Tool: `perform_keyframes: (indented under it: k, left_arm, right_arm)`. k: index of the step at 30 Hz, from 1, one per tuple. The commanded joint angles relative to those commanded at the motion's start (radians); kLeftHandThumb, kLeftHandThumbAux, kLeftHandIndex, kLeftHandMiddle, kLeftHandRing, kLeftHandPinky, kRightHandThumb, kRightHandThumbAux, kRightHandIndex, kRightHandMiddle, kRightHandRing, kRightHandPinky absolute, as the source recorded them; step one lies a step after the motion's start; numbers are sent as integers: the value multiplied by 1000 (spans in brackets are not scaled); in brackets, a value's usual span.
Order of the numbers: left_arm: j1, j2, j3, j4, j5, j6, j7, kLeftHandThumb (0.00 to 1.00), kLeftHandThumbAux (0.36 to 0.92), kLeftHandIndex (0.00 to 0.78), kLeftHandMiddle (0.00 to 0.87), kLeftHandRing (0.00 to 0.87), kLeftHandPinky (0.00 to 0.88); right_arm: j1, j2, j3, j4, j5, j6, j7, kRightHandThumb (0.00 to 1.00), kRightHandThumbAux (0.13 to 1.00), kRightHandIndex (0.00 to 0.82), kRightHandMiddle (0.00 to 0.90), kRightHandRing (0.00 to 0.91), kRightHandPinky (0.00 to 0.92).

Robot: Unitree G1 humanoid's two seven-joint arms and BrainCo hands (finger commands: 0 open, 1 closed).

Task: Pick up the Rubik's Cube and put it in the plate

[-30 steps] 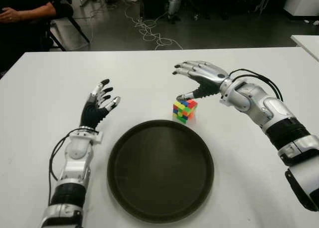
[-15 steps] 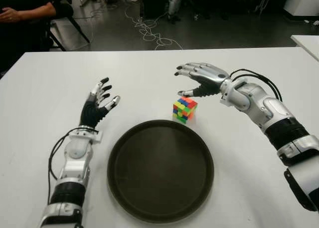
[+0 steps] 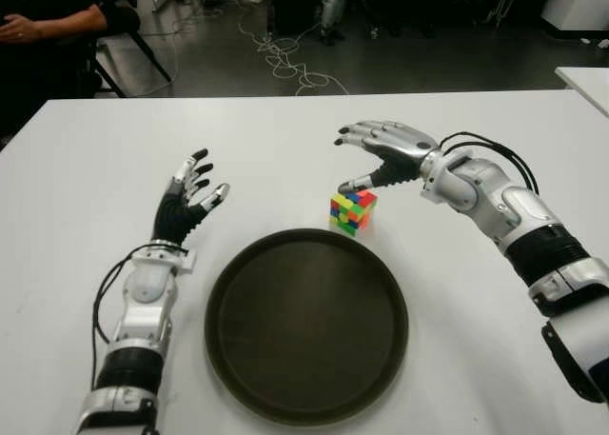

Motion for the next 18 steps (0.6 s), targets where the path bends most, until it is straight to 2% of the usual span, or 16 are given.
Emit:
perform_keyframes:
  k: [3,7,18]
  left_arm:
    - [2,-2,0,-4,-1,1,1,45,633,33,70,86,116]
    - [3,-4,0,-10,-2,4,1,41,641,34,72,87,111]
    - [7,-4,-3,-26,11,15,17,48,647,52,94,106,126]
  right_arm:
    - [3,6,-3,11,-1,2,-29,23,409,0,0,0,0]
    - [6,14,-10,21,11,2,-55,4,484,0,0,0,0]
    - [6,18,-21,21,40,-7,-38,0,557,0,0,0,0]
